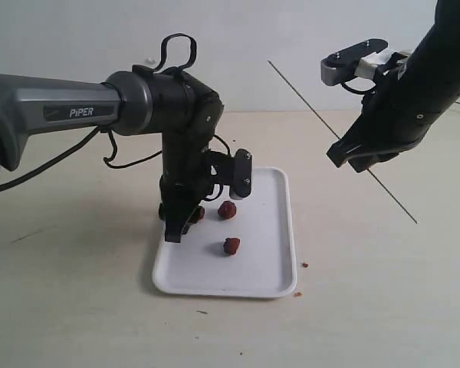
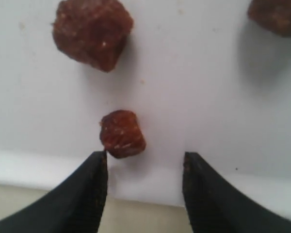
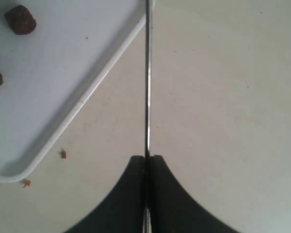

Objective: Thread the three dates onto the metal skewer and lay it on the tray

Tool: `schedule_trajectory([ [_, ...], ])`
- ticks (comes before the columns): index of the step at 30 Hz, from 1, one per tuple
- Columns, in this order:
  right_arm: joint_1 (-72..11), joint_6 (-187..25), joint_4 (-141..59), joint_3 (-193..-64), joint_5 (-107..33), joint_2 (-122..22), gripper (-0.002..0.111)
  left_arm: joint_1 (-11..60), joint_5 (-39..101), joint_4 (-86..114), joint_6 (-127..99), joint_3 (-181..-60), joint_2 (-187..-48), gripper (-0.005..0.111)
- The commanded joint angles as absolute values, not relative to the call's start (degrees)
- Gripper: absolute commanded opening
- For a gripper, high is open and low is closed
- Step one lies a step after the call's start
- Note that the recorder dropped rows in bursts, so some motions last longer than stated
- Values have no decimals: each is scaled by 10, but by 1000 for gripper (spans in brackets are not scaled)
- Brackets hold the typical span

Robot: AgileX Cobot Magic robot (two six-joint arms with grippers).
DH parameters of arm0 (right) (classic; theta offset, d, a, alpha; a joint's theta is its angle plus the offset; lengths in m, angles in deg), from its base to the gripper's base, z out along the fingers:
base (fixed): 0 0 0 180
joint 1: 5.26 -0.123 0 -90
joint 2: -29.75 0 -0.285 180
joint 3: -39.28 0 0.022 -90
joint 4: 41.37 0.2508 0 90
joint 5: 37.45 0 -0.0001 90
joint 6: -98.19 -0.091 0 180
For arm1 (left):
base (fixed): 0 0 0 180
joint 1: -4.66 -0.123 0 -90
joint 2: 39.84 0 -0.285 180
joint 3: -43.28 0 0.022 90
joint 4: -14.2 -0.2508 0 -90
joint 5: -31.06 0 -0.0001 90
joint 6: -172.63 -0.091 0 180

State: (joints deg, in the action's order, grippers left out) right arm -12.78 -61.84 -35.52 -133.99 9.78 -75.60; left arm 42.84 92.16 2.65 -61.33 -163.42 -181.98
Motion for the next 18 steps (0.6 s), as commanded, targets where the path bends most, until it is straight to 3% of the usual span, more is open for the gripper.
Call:
schedule_trajectory([
  [1, -125, -615, -352, -1338, 91, -754, 0, 431, 888, 10, -629, -1637, -1815, 49],
  [18, -125, -612, -353, -1338, 91, -754, 0, 432, 878, 4, -839, -1637, -1815, 49],
])
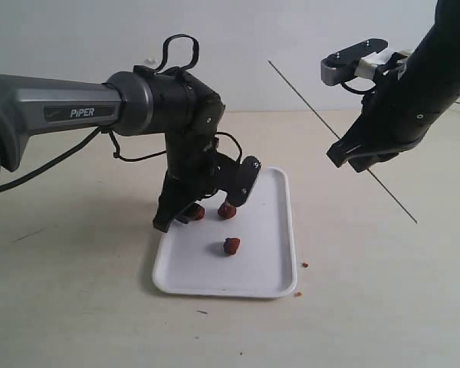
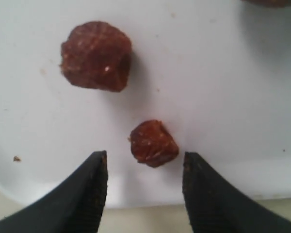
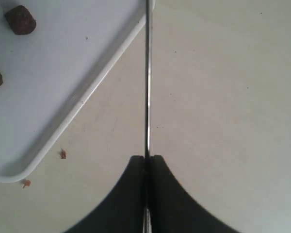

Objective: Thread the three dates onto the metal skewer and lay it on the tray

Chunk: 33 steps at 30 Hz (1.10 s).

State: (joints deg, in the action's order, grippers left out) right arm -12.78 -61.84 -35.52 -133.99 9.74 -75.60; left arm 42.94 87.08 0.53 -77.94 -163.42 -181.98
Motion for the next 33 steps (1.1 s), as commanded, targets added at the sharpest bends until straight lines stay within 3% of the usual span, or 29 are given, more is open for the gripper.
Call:
schedule_trajectory([
  [1, -125, -612, -353, -1338, 91, -754, 0, 432, 878, 4, -852, -1637, -1815, 49],
  [33, -125, -612, -353, -1338, 87, -754, 0, 452, 885, 14, -982, -1637, -1815, 47],
])
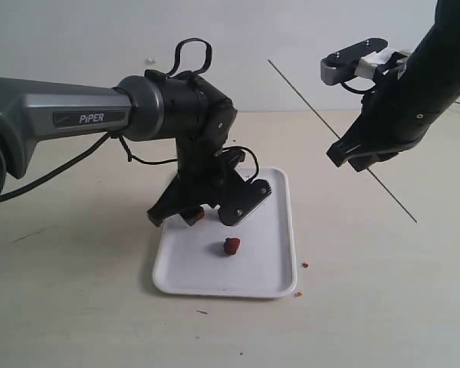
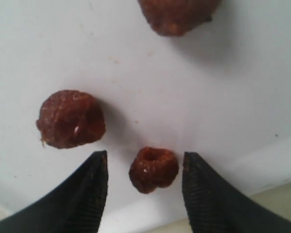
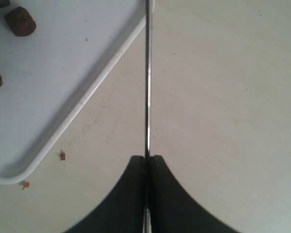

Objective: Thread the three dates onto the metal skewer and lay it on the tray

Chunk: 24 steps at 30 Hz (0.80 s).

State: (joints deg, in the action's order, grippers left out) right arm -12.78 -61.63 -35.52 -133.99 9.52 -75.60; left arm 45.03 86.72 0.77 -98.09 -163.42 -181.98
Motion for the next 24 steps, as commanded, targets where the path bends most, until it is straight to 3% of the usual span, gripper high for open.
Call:
schedule_trajectory([
  [1, -125, -612, -353, -1338, 87, -754, 0, 452, 888, 14, -982, -1637, -1815, 46],
  [9, -125, -612, -353, -1338, 87, -754, 0, 452, 894, 24, -982, -1637, -1816, 26],
  [24, -125, -612, -353, -1338, 87, -754, 0, 452, 894, 26, -982, -1637, -1808, 27],
])
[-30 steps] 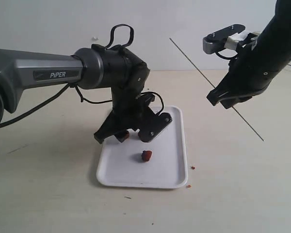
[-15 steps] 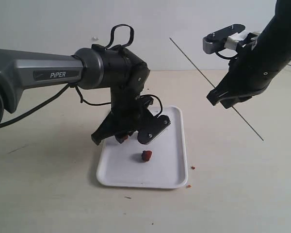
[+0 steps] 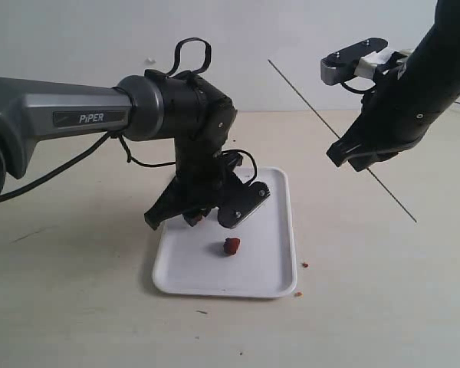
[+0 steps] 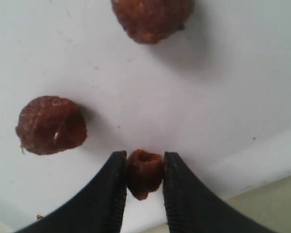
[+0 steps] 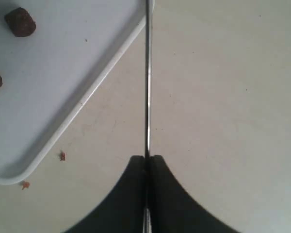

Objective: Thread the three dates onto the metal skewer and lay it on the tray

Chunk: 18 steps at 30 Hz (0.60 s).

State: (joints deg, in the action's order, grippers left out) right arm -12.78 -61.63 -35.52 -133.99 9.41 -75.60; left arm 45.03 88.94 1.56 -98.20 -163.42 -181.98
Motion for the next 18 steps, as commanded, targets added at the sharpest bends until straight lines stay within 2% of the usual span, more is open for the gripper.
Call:
schedule_trajectory([
  [1, -125, -612, -353, -1338, 87, -754, 0, 452, 894, 26, -982, -1637, -1805, 27],
  [10, -125, -612, -353, -1338, 87, -754, 0, 452, 888, 23, -973, -1637, -1793, 27],
  [18, -125, -709, -462, -1338, 103, -786, 0, 452, 873, -29, -921, -1637, -1789, 27],
])
